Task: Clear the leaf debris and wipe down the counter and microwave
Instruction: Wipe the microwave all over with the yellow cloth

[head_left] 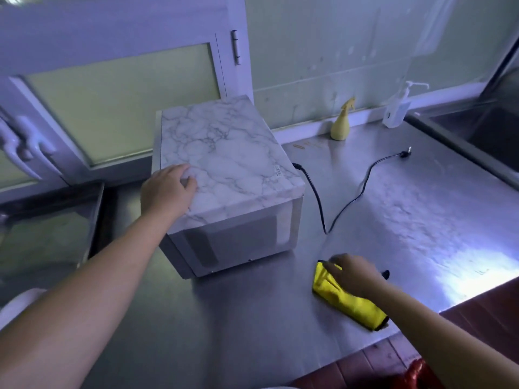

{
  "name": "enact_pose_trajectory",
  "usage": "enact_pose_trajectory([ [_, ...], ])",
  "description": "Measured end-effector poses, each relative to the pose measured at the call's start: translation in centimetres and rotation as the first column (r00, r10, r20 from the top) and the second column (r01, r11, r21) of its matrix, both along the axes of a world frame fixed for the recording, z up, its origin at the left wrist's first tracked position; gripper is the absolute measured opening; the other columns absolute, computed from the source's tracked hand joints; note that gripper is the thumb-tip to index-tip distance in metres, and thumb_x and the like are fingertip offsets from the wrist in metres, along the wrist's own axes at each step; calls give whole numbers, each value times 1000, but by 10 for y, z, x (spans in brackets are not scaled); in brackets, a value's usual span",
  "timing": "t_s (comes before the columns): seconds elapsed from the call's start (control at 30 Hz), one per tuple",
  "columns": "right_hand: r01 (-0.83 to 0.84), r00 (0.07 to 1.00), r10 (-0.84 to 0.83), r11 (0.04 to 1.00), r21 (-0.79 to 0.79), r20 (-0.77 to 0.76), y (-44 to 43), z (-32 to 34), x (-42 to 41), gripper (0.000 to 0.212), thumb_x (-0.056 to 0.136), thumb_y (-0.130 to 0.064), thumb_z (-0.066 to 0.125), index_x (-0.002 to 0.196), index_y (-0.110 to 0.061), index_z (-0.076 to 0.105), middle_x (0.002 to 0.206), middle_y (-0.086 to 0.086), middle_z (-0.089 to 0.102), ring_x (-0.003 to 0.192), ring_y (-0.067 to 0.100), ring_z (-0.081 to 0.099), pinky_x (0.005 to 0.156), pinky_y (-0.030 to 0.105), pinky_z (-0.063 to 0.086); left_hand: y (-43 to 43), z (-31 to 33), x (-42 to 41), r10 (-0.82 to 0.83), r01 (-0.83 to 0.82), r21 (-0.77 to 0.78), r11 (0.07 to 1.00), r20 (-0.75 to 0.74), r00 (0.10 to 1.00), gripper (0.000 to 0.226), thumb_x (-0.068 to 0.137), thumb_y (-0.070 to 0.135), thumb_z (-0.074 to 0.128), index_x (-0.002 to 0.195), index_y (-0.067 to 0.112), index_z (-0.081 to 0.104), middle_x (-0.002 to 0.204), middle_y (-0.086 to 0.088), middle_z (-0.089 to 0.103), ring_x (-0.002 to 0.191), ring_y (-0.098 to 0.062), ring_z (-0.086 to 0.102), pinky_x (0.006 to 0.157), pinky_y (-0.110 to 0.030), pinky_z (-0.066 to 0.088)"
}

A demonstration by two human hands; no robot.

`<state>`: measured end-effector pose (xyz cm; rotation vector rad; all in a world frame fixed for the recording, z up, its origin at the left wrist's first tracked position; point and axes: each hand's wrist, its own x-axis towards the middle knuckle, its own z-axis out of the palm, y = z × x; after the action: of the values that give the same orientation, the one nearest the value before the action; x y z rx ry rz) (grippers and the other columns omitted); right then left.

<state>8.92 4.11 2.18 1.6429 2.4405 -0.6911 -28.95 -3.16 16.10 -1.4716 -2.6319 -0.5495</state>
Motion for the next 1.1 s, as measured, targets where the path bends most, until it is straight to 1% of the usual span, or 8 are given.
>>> enact_pose_trajectory([
  [0.13,173,857,-58,968,181,-511,23,89,-51,37,101,-36,42,96,-13,71,74,4,66,80,29,65,70,37,50,-1,1,1,25,-25,20,999,4,1000,46,98,37,45,140,21,54,146,0,53,132,-26,48,105,-37,38],
  [0.23,173,778,63,935,311,-625,44,129,-91,30,99,-37,46,114,-19,64,100,4,70,95,27,63,80,38,49,-3,-2,2,62,-66,101,993,43,997,40,95,33,50,129,17,64,134,-5,62,120,-29,56,97,-36,43],
  [0.33,43,877,140,930,366,-460,70,138,-135,53,98,-45,49,144,-19,45,140,8,57,130,28,48,106,41,38,-7,-4,0,84,-102,170,980,110,990,36,91,28,54,122,17,69,123,-5,69,112,-30,61,94,-35,47],
  [0.43,-19,964,112,934,357,-242,85,130,-170,69,97,-59,40,150,-16,34,155,6,38,140,28,38,114,47,27,-14,-11,0,72,-92,154,984,129,989,42,93,29,51,133,20,63,138,1,60,126,-22,54,105,-34,41],
  [0.57,91,976,-29,956,280,-217,99,118,-188,78,91,-70,32,149,-19,27,142,14,45,124,36,52,98,46,38,-21,-21,-5,-30,30,27,999,-16,999,54,97,38,40,145,16,48,153,0,44,143,-18,36,117,-38,27],
  [0.73,143,980,-83,927,347,-183,105,119,-193,73,91,-72,30,145,-22,31,126,20,58,113,40,58,79,41,39,-29,-20,2,-89,93,25,995,-143,986,62,89,53,35,131,14,58,139,-4,56,131,-25,46,107,-42,37],
  [0.87,165,980,-109,912,374,-167,102,118,-193,77,90,-73,24,150,-25,25,126,17,60,114,38,58,91,44,41,-32,-21,4,-116,122,32,992,-157,981,62,90,55,37,133,18,60,140,-4,57,133,-24,47,107,-46,37],
  [1.1,165,985,-135,913,374,-107,97,121,-193,71,87,-73,22,146,-33,27,129,13,58,115,34,57,89,43,37,-36,-22,1,-172,183,70,981,-138,975,54,89,50,45,128,18,65,134,-6,63,128,-27,53,108,-49,36],
])
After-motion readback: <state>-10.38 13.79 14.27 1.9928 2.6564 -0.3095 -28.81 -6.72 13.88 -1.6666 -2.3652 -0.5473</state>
